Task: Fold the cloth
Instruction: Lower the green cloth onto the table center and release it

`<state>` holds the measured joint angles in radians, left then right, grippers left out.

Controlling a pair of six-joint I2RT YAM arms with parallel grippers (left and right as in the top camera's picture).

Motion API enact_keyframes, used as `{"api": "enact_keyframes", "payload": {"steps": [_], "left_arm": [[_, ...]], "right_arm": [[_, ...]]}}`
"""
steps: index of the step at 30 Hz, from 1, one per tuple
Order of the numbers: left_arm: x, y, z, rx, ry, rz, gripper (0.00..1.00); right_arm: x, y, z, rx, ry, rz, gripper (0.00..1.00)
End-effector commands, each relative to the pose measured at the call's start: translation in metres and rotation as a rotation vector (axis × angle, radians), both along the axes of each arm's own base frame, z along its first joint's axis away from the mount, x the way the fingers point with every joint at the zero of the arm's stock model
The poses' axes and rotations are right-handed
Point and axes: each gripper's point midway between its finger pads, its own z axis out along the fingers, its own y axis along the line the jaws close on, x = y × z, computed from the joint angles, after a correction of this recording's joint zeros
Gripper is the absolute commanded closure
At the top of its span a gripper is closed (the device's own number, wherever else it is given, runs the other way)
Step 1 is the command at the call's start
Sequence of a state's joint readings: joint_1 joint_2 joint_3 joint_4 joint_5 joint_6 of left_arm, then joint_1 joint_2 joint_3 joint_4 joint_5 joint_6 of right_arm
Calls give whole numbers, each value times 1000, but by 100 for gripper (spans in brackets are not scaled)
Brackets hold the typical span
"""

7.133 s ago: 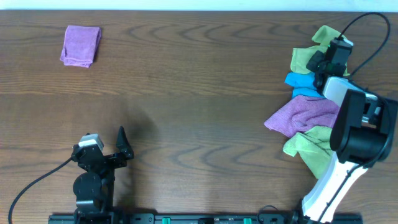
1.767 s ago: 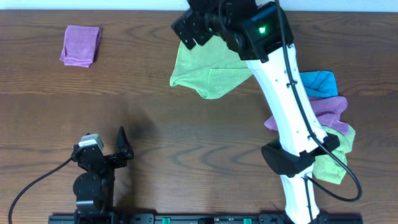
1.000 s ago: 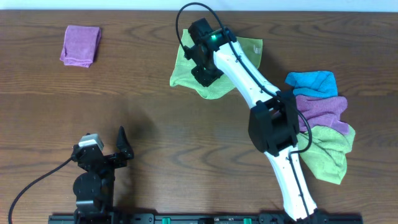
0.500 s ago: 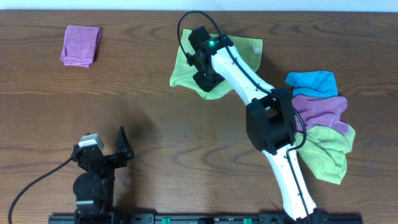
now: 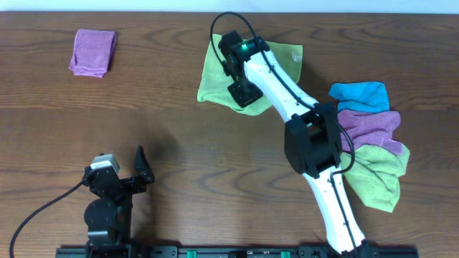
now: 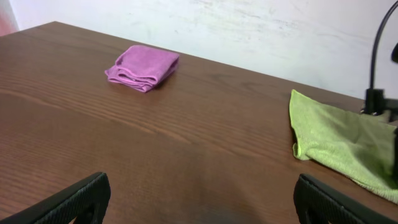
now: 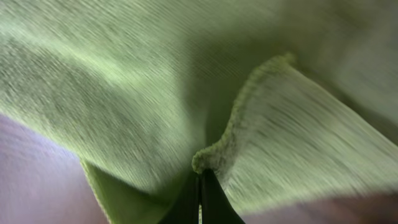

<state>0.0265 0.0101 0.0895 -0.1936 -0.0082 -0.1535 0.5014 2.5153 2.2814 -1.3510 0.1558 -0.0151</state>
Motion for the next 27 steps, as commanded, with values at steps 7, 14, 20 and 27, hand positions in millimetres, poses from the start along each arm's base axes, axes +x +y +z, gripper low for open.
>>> {"api": "enact_keyframes", "payload": {"steps": [7,14,20,27], "left_arm": [[0,5,-15,3,32,24,5],[0,5,-15,3,32,24,5],[0,5,-15,3,32,24,5],[0,5,-15,3,32,24,5]], "right_arm": [[-18,-45,33,-180,2,-267,99],[-61,-26,30,-95,197,-382,96],[-66,-18,29,-35,241,-434,24],[-28,3,21,87,103,-477,55]]}}
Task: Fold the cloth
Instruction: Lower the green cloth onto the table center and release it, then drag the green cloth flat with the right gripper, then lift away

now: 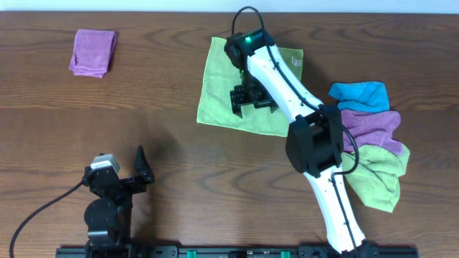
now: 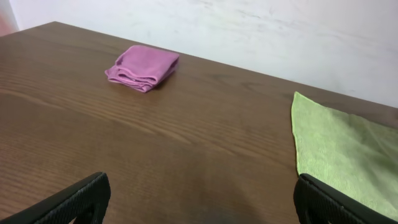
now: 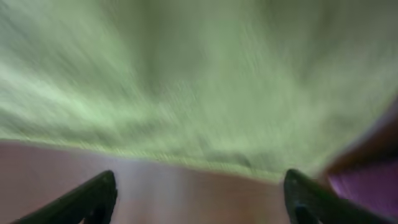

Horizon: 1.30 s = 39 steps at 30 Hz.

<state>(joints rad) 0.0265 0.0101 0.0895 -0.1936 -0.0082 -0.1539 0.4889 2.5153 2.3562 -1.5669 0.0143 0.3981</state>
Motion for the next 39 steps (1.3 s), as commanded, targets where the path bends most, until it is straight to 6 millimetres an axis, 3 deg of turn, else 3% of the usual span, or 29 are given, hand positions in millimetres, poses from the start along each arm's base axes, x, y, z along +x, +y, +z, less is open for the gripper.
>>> {"api": "enact_keyframes", "payload": {"steps": [1,2,3,6,9,11,20,23,30,39], "left_arm": [[0,5,-15,3,32,24,5],[0,5,-15,3,32,24,5],[0,5,-15,3,32,24,5],[0,5,-15,3,32,24,5],[0,5,-15,3,32,24,4],[0,5,-15,3,32,24,5],[0,5,-15,3,32,24,5],[0,5,-15,3,32,24,5],[0,5,-15,3,32,24,4],[0,5,-15,3,32,24,5]], "right_arm": [[23,8,0,47,-89,-43,75],[37,11,-1,56,-149,-38,98],[65,20,-3,82,-260,1,99],[105,37,-1,132,-422,90,98],[127,35,-7,108,-500,91,99],[129,31,-15,103,-492,84,99],[126,22,-52,75,-435,76,99],[118,30,-63,114,-388,83,99],[82,90,-64,267,-301,163,99],[27,164,-64,312,-271,323,99]]}}
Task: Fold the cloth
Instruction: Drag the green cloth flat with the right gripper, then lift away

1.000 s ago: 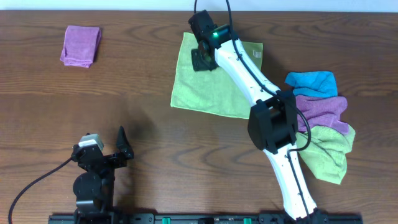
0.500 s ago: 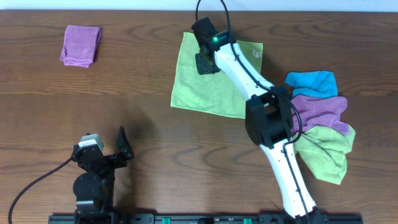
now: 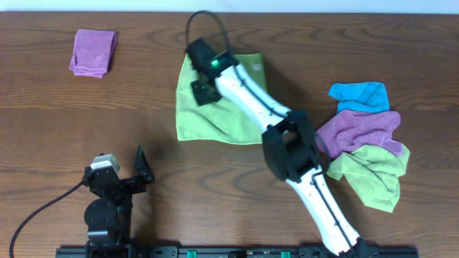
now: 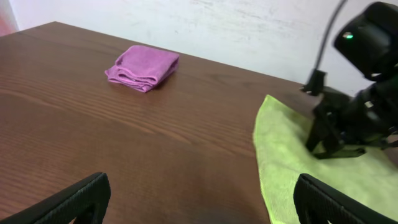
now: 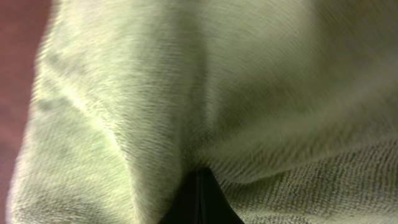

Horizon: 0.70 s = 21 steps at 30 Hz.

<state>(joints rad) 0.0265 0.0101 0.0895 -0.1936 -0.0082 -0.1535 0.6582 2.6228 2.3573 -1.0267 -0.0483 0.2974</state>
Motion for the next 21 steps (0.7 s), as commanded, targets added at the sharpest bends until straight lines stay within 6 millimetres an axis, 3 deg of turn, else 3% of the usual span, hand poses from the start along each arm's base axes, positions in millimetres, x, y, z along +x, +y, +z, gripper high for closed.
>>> {"api": "enact_keyframes", "payload": {"steps": [1,6,9,12,14,18,19,20,21], "left_arm": [[0,5,-15,3,32,24,5],[0,5,-15,3,32,24,5],[0,5,-15,3,32,24,5],[0,5,-15,3,32,24,5],[0,5,-15,3,32,24,5],[0,5,-15,3,32,24,5],[0,5,-15,3,32,24,5],[0,5,-15,3,32,24,5],[0,5,-15,3,32,24,5]], "right_arm": [[-24,20,-20,9,58,68,99],[-18,13,-18,9,60,53,99],[-4,6,-3,19,25,60,99],[19,3,42,61,-72,100,88],[32,1,78,93,-140,103,98],[45,-15,139,83,-257,79,93],[46,-22,150,61,-277,69,89],[46,-31,161,31,-300,52,70],[47,-41,170,-6,-322,38,42]]}}
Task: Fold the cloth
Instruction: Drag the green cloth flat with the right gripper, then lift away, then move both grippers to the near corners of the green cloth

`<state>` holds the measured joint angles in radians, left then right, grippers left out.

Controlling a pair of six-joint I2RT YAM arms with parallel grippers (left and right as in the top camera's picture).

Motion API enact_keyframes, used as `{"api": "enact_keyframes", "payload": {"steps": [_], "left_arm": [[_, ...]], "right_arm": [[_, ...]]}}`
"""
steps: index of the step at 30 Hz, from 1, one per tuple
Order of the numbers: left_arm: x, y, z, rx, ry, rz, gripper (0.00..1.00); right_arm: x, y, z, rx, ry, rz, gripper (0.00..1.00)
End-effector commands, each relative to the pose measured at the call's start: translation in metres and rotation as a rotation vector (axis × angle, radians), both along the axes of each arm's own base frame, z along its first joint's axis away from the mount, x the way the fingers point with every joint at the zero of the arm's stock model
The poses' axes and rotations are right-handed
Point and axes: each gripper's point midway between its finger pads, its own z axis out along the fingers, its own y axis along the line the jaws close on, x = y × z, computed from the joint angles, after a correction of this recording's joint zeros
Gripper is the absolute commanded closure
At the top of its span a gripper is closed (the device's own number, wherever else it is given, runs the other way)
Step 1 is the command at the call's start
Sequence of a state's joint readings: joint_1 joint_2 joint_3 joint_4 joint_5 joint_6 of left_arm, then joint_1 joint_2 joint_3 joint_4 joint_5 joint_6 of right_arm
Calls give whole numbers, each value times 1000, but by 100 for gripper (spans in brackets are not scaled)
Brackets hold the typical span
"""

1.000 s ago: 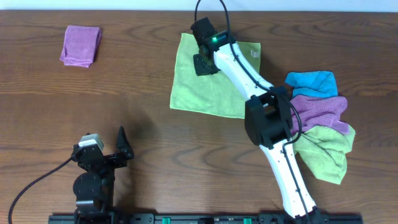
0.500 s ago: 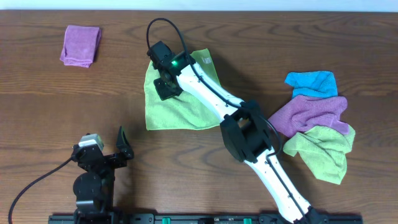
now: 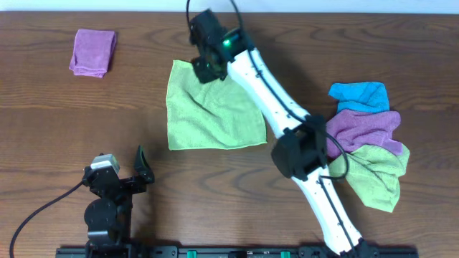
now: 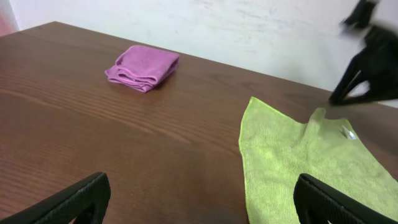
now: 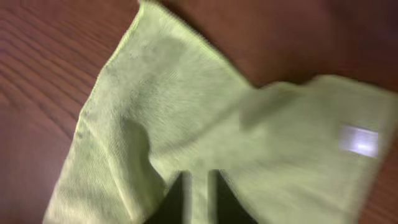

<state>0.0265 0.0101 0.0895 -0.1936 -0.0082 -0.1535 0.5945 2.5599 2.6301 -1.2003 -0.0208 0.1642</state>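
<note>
The green cloth (image 3: 215, 107) lies spread nearly flat on the wooden table, one corner pointing to the far left. It also fills the right wrist view (image 5: 186, 124), white label (image 5: 359, 140) showing. My right gripper (image 3: 205, 69) hovers over the cloth's far edge; its fingers (image 5: 180, 199) stand a narrow gap apart, holding nothing. My left gripper (image 3: 140, 166) rests near the front edge, wide open, its fingers (image 4: 81, 199) framing bare wood and the cloth's near corner (image 4: 305, 168).
A folded purple cloth (image 3: 93, 51) sits at the far left, also in the left wrist view (image 4: 143, 67). A pile of blue, purple and green cloths (image 3: 366, 136) lies at the right. The right arm stretches diagonally across the table.
The right gripper was shut on the cloth's upper left part; now it is lifted off with fingers slightly apart. The cloth lies flatter and a little further left.
The right gripper was shut on a fold of the bunched green cloth at the back middle. Then it was open over the spread cloth. Later it was shut on the cloth again, further left. Now the cloth lies flat and let go. The left arm stayed still.
</note>
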Motion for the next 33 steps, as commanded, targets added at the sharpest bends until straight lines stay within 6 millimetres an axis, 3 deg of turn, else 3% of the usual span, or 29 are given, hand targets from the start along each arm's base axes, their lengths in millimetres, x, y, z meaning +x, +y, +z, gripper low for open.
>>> {"api": "enact_keyframes", "payload": {"steps": [1,2,4,7,9,16,24,27,33], "left_arm": [[0,5,-15,3,32,24,5],[0,5,-15,3,32,24,5],[0,5,-15,3,32,24,5],[0,5,-15,3,32,24,5],[0,5,-15,3,32,24,5],[0,5,-15,3,32,24,5],[0,5,-15,3,32,24,5],[0,5,-15,3,32,24,5],[0,5,-15,3,32,24,5]], "right_arm": [[9,-24,62,-72,-159,2,29],[6,-28,61,-104,-155,46,18],[-10,-43,55,-159,-86,77,11],[-39,-64,50,-218,37,62,6],[-56,-75,59,-236,84,41,8],[-90,-98,146,-92,31,-15,12],[-145,-114,214,-51,-75,40,8],[-163,-121,249,-19,-176,89,7],[-164,-115,285,35,-329,182,1]]}}
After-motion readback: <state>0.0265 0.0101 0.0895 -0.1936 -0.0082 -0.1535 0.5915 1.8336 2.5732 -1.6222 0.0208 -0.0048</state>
